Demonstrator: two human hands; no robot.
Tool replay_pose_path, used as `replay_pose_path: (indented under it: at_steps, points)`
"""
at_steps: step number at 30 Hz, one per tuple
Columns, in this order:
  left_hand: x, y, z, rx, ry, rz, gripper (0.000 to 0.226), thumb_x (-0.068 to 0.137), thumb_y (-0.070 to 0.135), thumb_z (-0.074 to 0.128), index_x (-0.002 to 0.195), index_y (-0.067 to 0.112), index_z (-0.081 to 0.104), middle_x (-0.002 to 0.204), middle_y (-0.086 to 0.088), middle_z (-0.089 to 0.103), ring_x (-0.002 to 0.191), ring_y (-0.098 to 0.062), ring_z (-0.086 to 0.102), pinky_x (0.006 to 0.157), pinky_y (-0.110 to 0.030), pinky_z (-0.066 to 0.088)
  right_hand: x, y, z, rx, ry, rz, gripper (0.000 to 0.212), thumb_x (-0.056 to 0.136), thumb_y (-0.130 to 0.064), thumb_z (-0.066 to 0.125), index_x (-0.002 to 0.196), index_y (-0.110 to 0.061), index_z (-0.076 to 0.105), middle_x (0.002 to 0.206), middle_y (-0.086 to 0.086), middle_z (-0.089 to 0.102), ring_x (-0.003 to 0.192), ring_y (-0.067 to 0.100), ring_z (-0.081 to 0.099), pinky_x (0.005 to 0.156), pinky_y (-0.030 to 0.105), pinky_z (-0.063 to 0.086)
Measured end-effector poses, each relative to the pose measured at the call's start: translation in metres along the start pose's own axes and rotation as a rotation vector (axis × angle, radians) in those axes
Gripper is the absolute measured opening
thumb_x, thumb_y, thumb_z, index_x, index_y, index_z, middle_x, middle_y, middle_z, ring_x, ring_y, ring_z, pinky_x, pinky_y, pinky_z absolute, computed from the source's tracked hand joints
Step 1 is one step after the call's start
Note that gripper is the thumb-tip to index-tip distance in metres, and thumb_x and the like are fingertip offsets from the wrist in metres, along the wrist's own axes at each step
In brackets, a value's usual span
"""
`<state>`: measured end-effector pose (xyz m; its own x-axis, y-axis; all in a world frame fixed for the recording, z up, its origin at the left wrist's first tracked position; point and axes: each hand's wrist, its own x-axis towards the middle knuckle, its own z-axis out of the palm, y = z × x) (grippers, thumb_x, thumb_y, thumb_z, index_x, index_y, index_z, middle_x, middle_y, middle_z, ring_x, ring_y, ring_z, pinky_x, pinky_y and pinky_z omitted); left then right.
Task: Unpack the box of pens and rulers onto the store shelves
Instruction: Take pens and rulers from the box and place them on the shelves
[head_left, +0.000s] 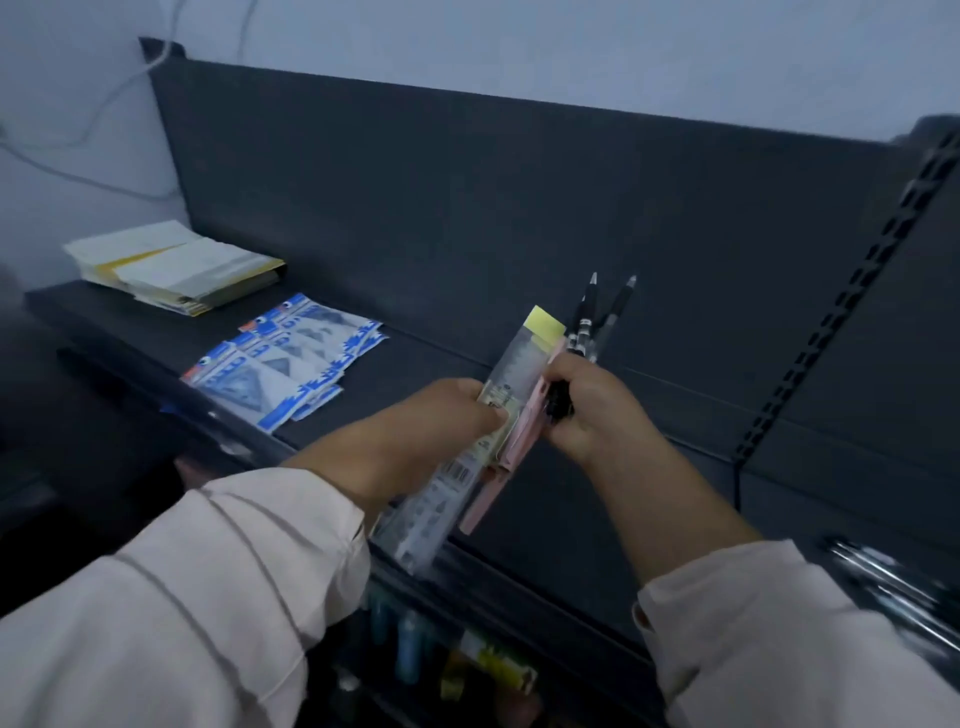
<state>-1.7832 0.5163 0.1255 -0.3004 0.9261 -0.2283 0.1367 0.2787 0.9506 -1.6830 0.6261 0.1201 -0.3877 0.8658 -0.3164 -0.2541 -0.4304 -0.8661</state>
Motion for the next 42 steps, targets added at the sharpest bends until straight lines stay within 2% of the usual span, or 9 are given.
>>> replay_pose_path:
  at_steps: [7, 11, 15, 21, 25, 33, 36, 38, 42]
  points:
    - [0.066, 0.004, 0.066, 0.008, -0.093, -0.087, 0.016, 0.094, 0.015, 0.053, 0.105, 0.011, 0.064, 0.101, -0.016, 0.069, 0.088, -0.029, 0.066, 0.090, -0.054, 0.051, 0.041, -0.021, -0.077, 0.017, 0.049, 0.065, 0.024, 0.087, 0.005, 0.043, 0.103, -0.002, 0.059, 0.100, 0.019, 0.067, 0.088, 0.030, 0.066, 0.073, 0.044, 0.055]
    - [0.092, 0.001, 0.088, -0.082, -0.055, -0.151, 0.016, 0.096, 0.013, 0.050, 0.108, 0.012, 0.061, 0.102, -0.015, 0.066, 0.091, -0.029, 0.063, 0.091, -0.050, 0.051, 0.063, -0.020, -0.107, 0.050, 0.102, 0.100, 0.021, 0.087, 0.005, 0.044, 0.101, -0.003, 0.058, 0.096, 0.015, 0.067, 0.088, 0.026, 0.065, 0.082, 0.043, 0.053]
    - [0.109, -0.006, 0.090, -0.229, 0.078, -0.250, 0.015, 0.096, 0.004, 0.045, 0.105, 0.006, 0.057, 0.083, -0.017, 0.058, 0.070, -0.028, 0.058, 0.071, -0.041, 0.052, 0.075, -0.009, -0.128, 0.071, 0.173, 0.147, 0.020, 0.091, 0.005, 0.046, 0.107, -0.004, 0.055, 0.081, 0.008, 0.060, 0.074, 0.017, 0.058, 0.081, 0.038, 0.048]
    - [0.131, -0.015, 0.070, -0.268, 0.159, -0.322, 0.013, 0.090, -0.003, 0.050, 0.095, 0.005, 0.059, 0.088, -0.016, 0.062, 0.073, -0.025, 0.062, 0.060, -0.034, 0.058, 0.082, 0.006, -0.135, 0.101, 0.225, 0.187, 0.016, 0.090, 0.006, 0.050, 0.098, -0.006, 0.057, 0.085, 0.009, 0.059, 0.074, 0.018, 0.060, 0.074, 0.037, 0.052]
    - [0.136, -0.015, 0.062, -0.336, 0.200, -0.368, 0.011, 0.091, -0.002, 0.052, 0.094, 0.008, 0.055, 0.076, -0.006, 0.060, 0.064, -0.016, 0.057, 0.034, -0.017, 0.045, 0.080, 0.005, -0.135, 0.050, 0.263, 0.192, 0.018, 0.090, 0.006, 0.048, 0.099, -0.007, 0.056, 0.082, 0.008, 0.058, 0.072, 0.017, 0.060, 0.068, 0.036, 0.050]
    - [0.158, -0.023, 0.060, -0.619, 0.213, -0.406, 0.025, 0.095, -0.005, 0.042, 0.117, 0.004, 0.049, 0.085, -0.011, 0.058, 0.073, -0.020, 0.058, 0.076, -0.032, 0.047, 0.072, -0.009, -0.140, -0.007, 0.308, 0.187, 0.023, 0.088, 0.009, 0.048, 0.104, -0.006, 0.053, 0.083, 0.009, 0.056, 0.070, 0.018, 0.058, 0.062, 0.033, 0.050]
    - [0.163, -0.030, 0.065, -0.576, 0.128, -0.458, 0.027, 0.098, 0.003, 0.037, 0.122, 0.003, 0.049, 0.100, -0.015, 0.059, 0.091, -0.027, 0.060, 0.083, -0.034, 0.046, 0.070, -0.011, -0.141, -0.005, 0.324, 0.170, 0.023, 0.086, 0.011, 0.045, 0.097, -0.007, 0.053, 0.082, 0.008, 0.056, 0.068, 0.018, 0.058, 0.063, 0.031, 0.049]
    - [0.163, -0.030, 0.067, -0.492, 0.059, -0.526, 0.018, 0.099, 0.011, 0.039, 0.113, 0.007, 0.049, 0.108, -0.017, 0.055, 0.102, -0.031, 0.057, 0.084, -0.038, 0.045, 0.068, -0.012, -0.142, 0.007, 0.327, 0.164, 0.023, 0.085, 0.012, 0.044, 0.092, -0.008, 0.053, 0.081, 0.008, 0.056, 0.067, 0.018, 0.057, 0.063, 0.032, 0.049]
    - [0.157, -0.026, 0.070, -0.258, -0.082, -0.590, 0.019, 0.095, 0.028, 0.050, 0.098, 0.009, 0.049, 0.091, -0.011, 0.054, 0.074, -0.024, 0.055, 0.061, -0.035, 0.047, 0.066, -0.012, -0.144, 0.059, 0.327, 0.148, 0.024, 0.085, 0.011, 0.045, 0.091, -0.010, 0.055, 0.081, 0.006, 0.059, 0.069, 0.017, 0.059, 0.061, 0.033, 0.050]
